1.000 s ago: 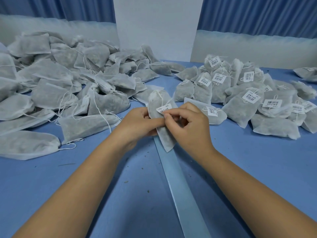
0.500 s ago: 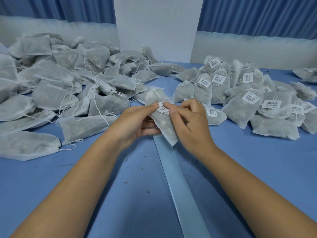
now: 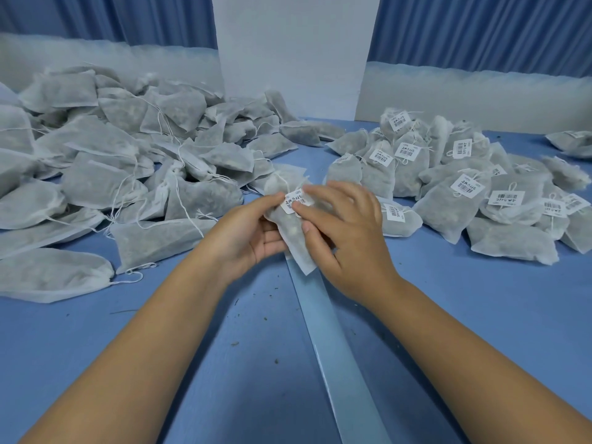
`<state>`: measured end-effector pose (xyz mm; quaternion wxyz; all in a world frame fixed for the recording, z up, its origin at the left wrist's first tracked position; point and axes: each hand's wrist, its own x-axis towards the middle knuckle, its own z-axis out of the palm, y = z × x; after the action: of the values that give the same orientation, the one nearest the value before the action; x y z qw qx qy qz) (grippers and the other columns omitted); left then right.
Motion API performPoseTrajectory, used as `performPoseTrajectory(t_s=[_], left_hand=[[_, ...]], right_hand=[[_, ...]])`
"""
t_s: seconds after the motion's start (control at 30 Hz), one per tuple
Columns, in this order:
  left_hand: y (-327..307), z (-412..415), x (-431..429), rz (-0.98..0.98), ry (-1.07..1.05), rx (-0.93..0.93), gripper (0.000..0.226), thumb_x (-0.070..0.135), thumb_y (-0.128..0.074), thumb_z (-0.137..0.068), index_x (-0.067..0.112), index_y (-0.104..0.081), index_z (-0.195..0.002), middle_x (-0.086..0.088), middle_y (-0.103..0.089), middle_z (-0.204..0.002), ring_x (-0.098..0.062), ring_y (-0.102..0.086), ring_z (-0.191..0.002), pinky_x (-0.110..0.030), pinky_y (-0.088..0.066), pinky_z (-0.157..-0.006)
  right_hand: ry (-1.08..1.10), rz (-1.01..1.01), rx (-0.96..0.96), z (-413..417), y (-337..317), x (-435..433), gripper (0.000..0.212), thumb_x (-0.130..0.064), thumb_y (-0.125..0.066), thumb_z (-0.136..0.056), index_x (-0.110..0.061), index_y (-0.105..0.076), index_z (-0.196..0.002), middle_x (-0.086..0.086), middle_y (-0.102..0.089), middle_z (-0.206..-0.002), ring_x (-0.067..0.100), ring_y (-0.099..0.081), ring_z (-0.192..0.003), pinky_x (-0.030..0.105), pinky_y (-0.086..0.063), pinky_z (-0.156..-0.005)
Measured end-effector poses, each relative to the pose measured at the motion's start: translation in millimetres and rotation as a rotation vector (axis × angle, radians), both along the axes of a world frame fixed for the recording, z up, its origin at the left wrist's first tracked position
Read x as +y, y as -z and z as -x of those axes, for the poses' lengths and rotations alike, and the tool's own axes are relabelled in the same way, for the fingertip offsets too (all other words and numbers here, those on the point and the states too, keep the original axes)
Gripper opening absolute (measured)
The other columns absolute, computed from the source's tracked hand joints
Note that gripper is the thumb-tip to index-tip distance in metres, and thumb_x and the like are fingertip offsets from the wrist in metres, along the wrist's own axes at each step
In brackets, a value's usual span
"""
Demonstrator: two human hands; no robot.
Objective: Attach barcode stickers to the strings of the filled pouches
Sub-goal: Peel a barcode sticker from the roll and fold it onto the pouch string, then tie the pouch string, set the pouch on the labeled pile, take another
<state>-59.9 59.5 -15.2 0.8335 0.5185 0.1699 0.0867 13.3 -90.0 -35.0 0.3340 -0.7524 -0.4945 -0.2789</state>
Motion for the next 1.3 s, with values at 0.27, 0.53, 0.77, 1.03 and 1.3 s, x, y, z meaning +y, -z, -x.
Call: performPoseTrajectory(t_s=[0.27,0.53,0.77,1.03,1.3], left_hand=[[3.9,-1.7,-2.9,-0.036,-0.041,0.03,0.024,0.026,-0.055,-0.1,0.008,-0.068,-0.091,-0.005,-0.074,-0.074,-0.015,-0.073,-0.066,-0.022,-0.056,-0.052],[4.4,-6.6,2.6,0.028,-0.13,0.048,0.034,0.026,-0.049,-0.102,-0.005,-0.063,-0.107,-0.019,-0.076,-0.093,-0.023,-0.076,-0.078,-0.024,-0.059,-0.06],[12.5,-6.5,15.3,-0.439,-0.407,0.105,0.016,0.011,-0.054,-0.097,0.009,-0.067,-0.088,-0.003,-0.074,-0.077,-0.011,-0.068,-0.06,-0.021,-0.056,-0.058],[32.3,-5.8,33.8,-1.176,-0.487,0.195,0.011,0.019,-0.063,-0.093,0.022,-0.07,-0.101,0.018,-0.063,-0.088,0.004,-0.052,-0.064,-0.021,-0.036,-0.069],[41.8,-12.0,37.7,-1.331,-0.459,0.258,0.02,0.018,-0.06,-0.095,0.014,-0.069,-0.112,-0.001,-0.067,-0.115,-0.017,-0.06,-0.09,-0.028,-0.041,-0.082]], right_hand=[[-0.116,0.171,0.265,1.4,-0.9,0.1,0.041,-0.026,-0.069,-0.087,-0.013,-0.065,-0.126,-0.001,-0.061,-0.129,0.021,-0.052,-0.122,0.034,-0.035,-0.108],[0.127,-0.117,0.471,-40.6,10.8,-9.0,0.032,-0.006,-0.061,-0.091,-0.012,-0.068,-0.121,0.004,-0.063,-0.125,0.017,-0.054,-0.119,0.009,-0.031,-0.103],[0.276,0.147,0.46,-72.6,28.7,-8.0,0.033,-0.007,-0.056,-0.094,-0.009,-0.065,-0.127,0.01,-0.056,-0.133,0.027,-0.046,-0.125,0.02,-0.028,-0.102],[0.364,0.268,0.395,-76.4,28.7,-6.6,0.039,-0.032,-0.052,-0.097,-0.026,-0.056,-0.136,-0.004,-0.045,-0.149,0.028,-0.014,-0.148,0.046,-0.006,-0.12],[0.232,0.213,0.341,-61.5,22.0,6.5,0.031,-0.021,-0.045,-0.102,-0.025,-0.064,-0.126,-0.009,-0.051,-0.144,0.023,-0.018,-0.147,0.047,0.002,-0.119]])
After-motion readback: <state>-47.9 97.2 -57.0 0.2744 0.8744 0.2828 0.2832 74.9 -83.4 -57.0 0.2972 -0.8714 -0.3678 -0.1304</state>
